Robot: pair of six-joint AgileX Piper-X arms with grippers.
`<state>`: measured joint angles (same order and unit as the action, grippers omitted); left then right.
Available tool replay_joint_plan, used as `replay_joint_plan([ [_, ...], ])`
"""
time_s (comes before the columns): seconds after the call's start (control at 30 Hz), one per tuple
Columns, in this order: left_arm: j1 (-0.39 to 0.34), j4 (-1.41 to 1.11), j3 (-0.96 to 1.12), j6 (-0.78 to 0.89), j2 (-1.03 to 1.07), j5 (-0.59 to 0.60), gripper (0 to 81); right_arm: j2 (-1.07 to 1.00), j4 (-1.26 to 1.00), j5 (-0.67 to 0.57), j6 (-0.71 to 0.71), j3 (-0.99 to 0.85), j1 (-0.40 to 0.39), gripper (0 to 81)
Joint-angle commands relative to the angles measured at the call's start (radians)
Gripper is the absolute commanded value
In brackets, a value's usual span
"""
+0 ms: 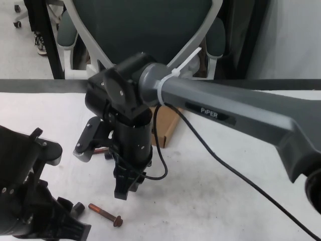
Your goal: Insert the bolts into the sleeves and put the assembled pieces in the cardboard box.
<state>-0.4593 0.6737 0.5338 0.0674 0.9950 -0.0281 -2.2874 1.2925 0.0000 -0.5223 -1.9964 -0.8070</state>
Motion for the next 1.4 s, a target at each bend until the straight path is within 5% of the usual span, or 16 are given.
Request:
replay_joint_plan([
  [0.0, -0.001, -0.005, 0.000, -0.008, 0.000, -0.065, 44.7, 0.029, 0.050, -0.057, 0.032, -0.011, 0.004, 39.6],
  [0.3, 0.068, -0.005, 0.000, -0.001, 0.000, -0.104, 44.7, 0.043, 0.119, -0.074, 0.045, -0.005, -0.026, 38.6],
  [0.67, 0.077, -0.005, 0.000, 0.015, 0.000, -0.097, 44.7, 0.177, 0.043, -0.161, 0.022, 0.132, -0.010, 20.6],
  [1.07, 0.077, -0.005, 0.000, 0.015, 0.000, -0.024, 44.7, 0.422, -0.344, -0.201, 0.098, 0.565, -0.021, 20.4],
  [1.37, 0.077, -0.005, 0.000, 0.015, 0.000, 0.008, 44.7, 0.417, -0.520, -0.201, 0.164, 0.636, -0.059, 22.1],
])
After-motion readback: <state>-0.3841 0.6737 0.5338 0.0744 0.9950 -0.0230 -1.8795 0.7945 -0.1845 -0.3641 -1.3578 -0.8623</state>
